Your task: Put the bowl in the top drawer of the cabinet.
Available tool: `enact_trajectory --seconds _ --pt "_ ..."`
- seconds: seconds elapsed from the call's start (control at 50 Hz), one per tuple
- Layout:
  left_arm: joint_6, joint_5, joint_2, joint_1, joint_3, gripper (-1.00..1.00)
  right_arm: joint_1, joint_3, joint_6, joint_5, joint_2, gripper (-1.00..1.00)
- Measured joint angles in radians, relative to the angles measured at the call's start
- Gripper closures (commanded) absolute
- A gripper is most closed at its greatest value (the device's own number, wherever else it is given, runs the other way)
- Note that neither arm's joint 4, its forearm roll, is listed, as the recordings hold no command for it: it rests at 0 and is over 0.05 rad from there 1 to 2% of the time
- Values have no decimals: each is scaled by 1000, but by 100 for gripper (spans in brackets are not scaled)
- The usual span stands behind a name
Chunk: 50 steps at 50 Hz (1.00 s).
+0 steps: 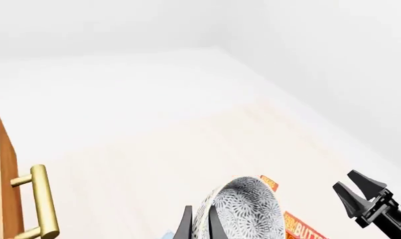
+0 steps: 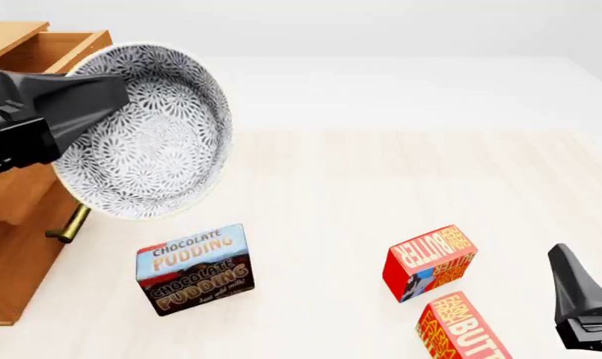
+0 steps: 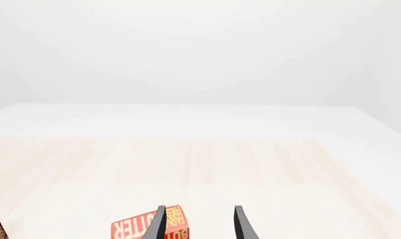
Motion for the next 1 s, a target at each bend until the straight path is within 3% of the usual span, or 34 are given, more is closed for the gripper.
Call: enact_trajectory --seconds 0.54,1.0 --pt "-28 51 -12 160 -180 100 -2 0 2 -4 -1 -100" --pt "-84 60 -17 284 -275 100 -6 0 12 -2 0 -100"
